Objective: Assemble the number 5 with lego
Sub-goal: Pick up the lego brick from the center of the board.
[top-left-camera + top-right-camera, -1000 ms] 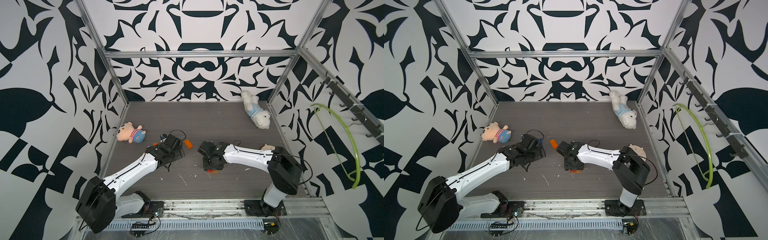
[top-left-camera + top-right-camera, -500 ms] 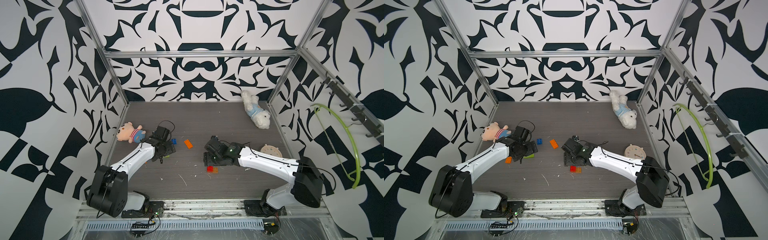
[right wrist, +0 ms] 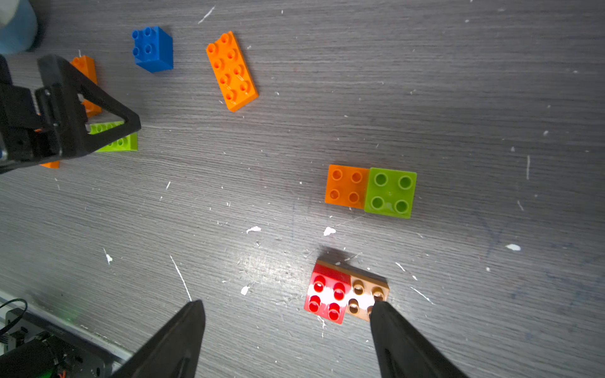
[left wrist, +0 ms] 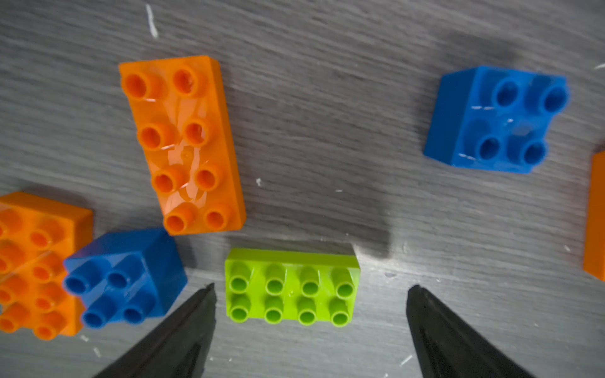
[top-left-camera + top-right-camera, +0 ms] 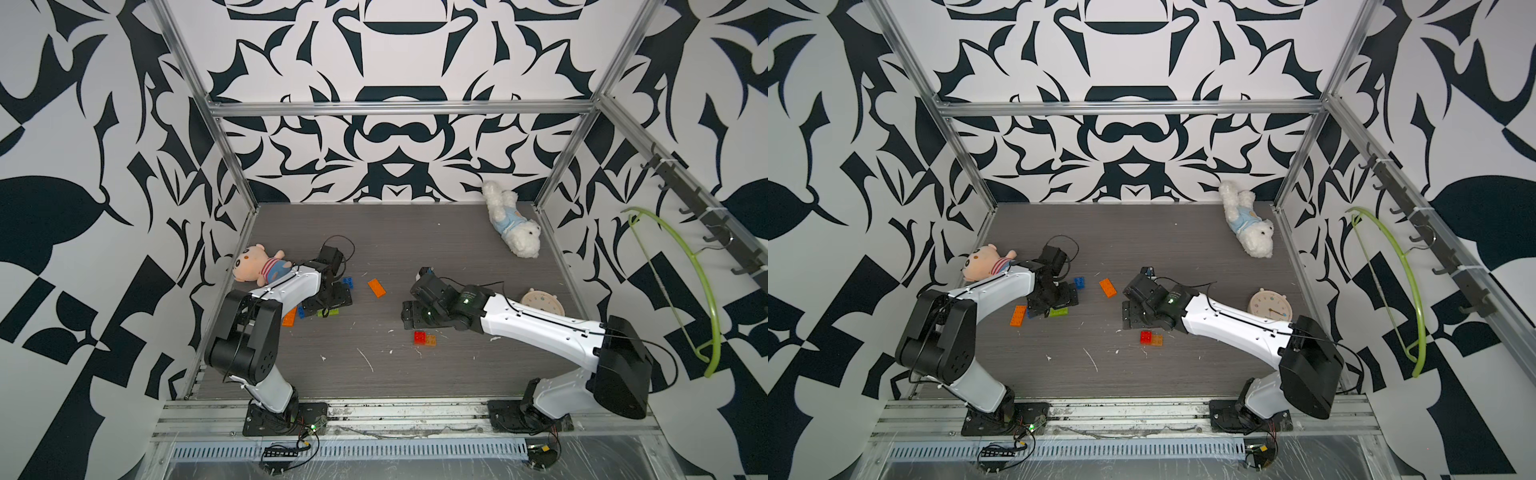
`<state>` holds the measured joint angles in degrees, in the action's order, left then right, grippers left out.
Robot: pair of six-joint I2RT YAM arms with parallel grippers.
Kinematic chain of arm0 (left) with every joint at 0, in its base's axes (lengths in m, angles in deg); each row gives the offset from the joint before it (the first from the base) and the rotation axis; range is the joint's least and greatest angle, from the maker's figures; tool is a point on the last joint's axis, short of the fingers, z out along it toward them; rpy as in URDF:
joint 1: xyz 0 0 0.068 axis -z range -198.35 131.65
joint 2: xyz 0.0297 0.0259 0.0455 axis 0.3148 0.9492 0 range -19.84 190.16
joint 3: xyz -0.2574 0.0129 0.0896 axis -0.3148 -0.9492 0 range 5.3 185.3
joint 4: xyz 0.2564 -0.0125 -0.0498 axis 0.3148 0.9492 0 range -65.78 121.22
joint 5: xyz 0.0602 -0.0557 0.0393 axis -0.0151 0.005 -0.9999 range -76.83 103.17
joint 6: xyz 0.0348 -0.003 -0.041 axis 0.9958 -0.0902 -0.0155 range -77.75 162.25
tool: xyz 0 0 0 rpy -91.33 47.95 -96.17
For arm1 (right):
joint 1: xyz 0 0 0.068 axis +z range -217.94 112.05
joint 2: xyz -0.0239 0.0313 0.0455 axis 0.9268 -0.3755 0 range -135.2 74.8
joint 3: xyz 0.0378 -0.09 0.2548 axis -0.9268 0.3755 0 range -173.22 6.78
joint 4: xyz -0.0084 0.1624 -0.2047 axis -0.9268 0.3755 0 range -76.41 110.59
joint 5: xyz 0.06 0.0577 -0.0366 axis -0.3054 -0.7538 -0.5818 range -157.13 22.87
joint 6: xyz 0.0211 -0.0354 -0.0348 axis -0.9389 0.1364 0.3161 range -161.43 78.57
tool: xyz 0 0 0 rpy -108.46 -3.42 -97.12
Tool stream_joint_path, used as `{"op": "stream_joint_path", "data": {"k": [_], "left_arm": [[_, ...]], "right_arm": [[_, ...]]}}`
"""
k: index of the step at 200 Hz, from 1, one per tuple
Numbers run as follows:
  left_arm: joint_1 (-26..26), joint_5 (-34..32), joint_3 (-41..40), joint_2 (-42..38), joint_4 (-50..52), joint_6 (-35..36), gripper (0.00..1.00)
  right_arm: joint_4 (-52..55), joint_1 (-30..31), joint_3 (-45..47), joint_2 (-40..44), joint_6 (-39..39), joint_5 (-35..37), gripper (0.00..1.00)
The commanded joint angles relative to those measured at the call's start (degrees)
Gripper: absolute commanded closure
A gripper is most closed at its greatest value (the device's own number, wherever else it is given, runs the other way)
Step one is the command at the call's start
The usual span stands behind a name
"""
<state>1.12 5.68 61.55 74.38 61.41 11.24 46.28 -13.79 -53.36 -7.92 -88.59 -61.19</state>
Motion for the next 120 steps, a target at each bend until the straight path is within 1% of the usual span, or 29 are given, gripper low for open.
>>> {"op": "stream_joint_path", "data": {"k": [1,31,69,94,98,120], "left_arm": [[-0.5,0.1,1.1,1.2,0.9,1.7,0.03],[-1.2,1.6,0.9,2.4,-0.2,2.7,0.07],[-1.5,1.1,1.1,3.9,-0.3,3.7,0.10],[-1.6,1.9,1.0,4.5,-0.8,3.7,0.14],[-1.6,2.1,1.1,4.6,-0.8,3.8,0.18],[-1.6,2.2,0.9,4.5,-0.9,4.1,0.27]], "right_arm": [[1.5,0.3,-1.8,-0.1,0.4,1.5,0.16],[1.9,0.3,-2.0,-0.5,0.2,1.7,0.16],[2.6,0.3,-2.3,-1.0,0.0,1.7,0.16],[3.0,0.3,-2.5,-1.5,0.0,1.7,0.16],[3.0,0.3,-2.6,-1.5,0.0,1.8,0.16],[3.3,0.3,-2.8,-1.6,0.0,1.9,0.16]]}}
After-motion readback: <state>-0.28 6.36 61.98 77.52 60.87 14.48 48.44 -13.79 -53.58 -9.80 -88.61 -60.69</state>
